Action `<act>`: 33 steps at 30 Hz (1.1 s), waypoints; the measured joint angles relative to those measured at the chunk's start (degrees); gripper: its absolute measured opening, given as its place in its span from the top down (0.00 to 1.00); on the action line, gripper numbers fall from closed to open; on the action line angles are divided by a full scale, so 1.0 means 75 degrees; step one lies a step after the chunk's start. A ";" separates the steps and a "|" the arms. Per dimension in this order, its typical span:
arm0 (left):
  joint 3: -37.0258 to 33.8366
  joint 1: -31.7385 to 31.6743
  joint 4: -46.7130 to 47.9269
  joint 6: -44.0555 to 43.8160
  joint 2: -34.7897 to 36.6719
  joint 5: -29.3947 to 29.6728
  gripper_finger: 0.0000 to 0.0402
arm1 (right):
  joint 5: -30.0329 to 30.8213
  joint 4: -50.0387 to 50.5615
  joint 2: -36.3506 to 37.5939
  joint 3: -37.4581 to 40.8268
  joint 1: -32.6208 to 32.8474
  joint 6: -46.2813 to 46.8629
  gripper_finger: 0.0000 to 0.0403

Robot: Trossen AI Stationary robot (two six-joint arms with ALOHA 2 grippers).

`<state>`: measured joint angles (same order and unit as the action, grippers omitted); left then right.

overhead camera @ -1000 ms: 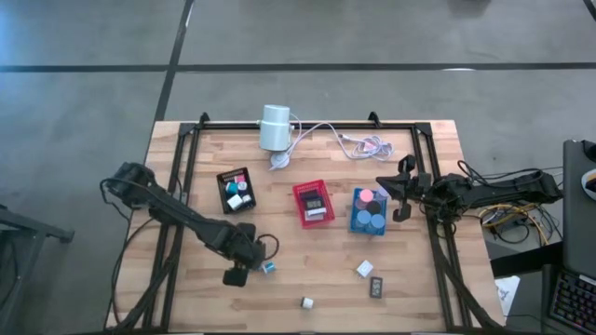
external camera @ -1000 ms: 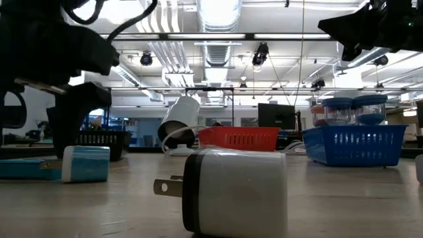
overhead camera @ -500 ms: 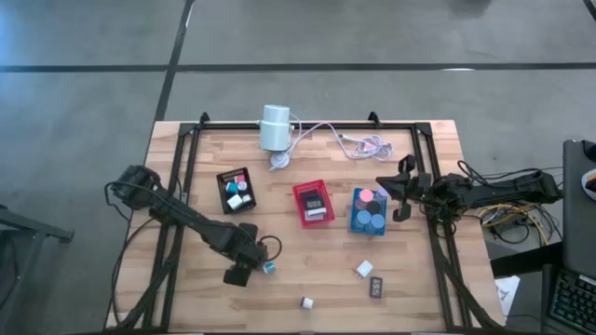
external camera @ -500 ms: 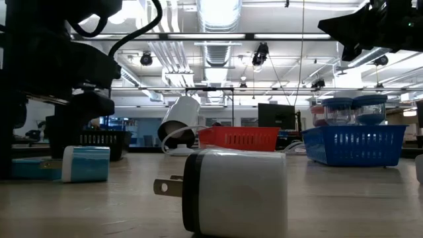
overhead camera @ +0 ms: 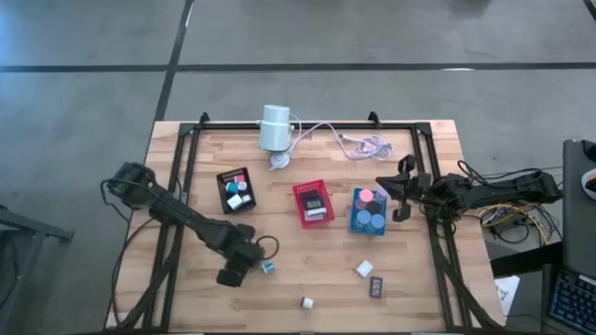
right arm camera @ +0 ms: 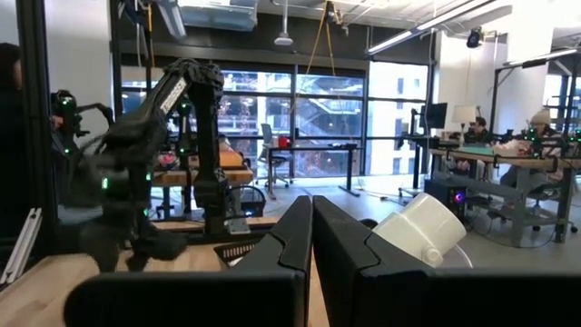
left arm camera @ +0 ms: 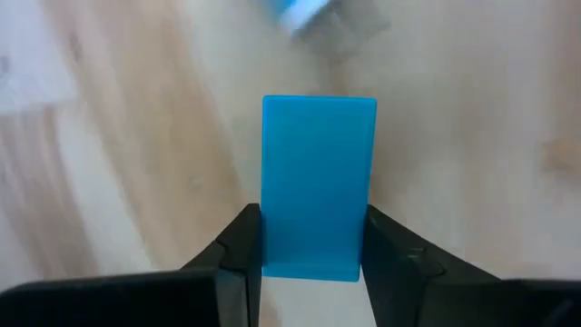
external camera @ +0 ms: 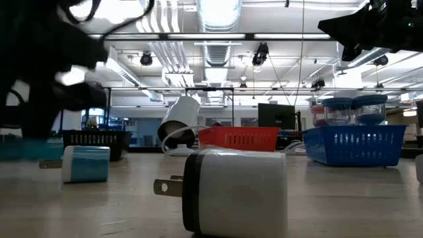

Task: Pick & Place Office items
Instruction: Put the light blue digital clock into the red bin

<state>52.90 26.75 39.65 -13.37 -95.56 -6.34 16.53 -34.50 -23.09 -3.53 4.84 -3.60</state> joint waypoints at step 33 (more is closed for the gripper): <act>-0.5267 -0.1164 -0.6628 0.4144 0.9924 0.2569 0.69 | 0.0015 -0.0017 0.0002 0.0000 -0.0003 -0.0208 0.98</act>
<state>13.40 18.02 -10.07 17.71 -21.13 12.93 16.64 -34.63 -23.08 -3.53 4.82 -5.16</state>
